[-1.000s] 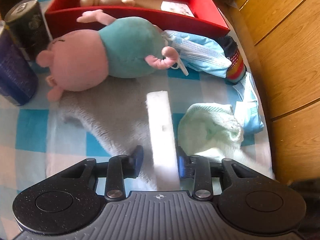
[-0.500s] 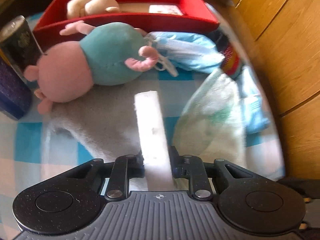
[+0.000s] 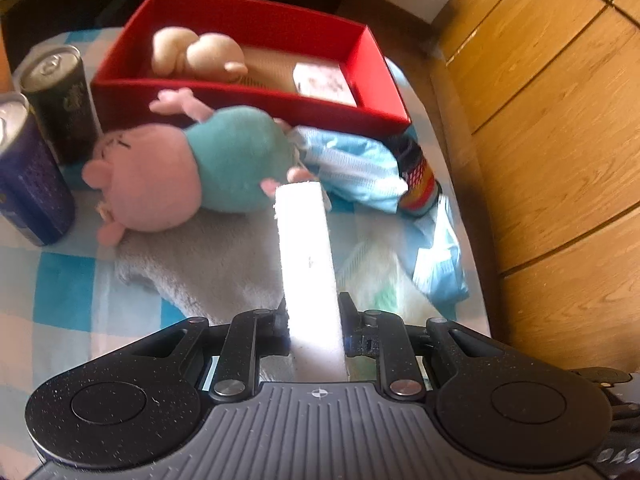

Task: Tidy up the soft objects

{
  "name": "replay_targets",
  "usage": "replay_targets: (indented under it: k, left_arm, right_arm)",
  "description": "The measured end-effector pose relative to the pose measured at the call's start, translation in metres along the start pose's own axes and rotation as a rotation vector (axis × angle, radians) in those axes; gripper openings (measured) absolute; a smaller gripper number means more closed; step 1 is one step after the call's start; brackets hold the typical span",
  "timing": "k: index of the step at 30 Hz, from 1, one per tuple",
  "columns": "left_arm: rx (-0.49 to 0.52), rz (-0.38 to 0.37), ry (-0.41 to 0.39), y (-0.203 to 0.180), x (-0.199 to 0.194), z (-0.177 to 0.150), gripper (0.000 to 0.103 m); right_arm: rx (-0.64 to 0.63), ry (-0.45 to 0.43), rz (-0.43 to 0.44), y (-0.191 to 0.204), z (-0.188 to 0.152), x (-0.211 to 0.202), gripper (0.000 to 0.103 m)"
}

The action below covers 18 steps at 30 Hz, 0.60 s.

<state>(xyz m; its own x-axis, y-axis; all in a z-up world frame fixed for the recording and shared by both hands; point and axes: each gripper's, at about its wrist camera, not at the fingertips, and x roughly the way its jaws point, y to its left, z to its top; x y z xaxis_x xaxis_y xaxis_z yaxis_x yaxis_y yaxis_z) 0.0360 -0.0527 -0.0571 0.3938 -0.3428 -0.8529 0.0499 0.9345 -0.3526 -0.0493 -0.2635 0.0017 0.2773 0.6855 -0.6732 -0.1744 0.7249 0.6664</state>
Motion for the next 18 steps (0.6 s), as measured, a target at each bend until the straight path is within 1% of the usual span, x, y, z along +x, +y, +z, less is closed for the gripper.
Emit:
replay_targets:
  k: [1,3,7,10,14,16,18]
  left_arm:
    - [-0.005,-0.003,-0.003,0.002,-0.001,0.000,0.020]
    - [-0.009,-0.006,-0.010,0.005,-0.005,0.001,0.020]
    - [-0.007,-0.001,-0.041,0.007,-0.015,0.005,0.020]
    - [-0.011,-0.012,-0.061,0.007,-0.022,0.007,0.020]
    - [-0.012,-0.024,-0.077,0.007,-0.029,0.008,0.020]
    - [-0.015,-0.031,-0.085,0.007,-0.033,0.009,0.021]
    - [-0.018,-0.040,-0.096,0.008,-0.037,0.011,0.021]
  right_arm:
    - [0.011,-0.012,0.020,0.001,0.002,-0.002,0.000]
    - [0.019,-0.036,0.032,0.003,0.006,-0.009,0.000]
    - [0.018,-0.083,0.038,0.010,0.016,-0.020,0.000]
    - [-0.014,-0.107,0.022,0.021,0.020,-0.028,0.000]
    - [0.051,-0.114,0.094,0.019,0.029,-0.029,0.000]
    - [0.097,-0.123,0.166,0.016,0.034,-0.033,0.000]
    - [0.095,-0.149,0.161,0.020,0.038,-0.038,0.000]
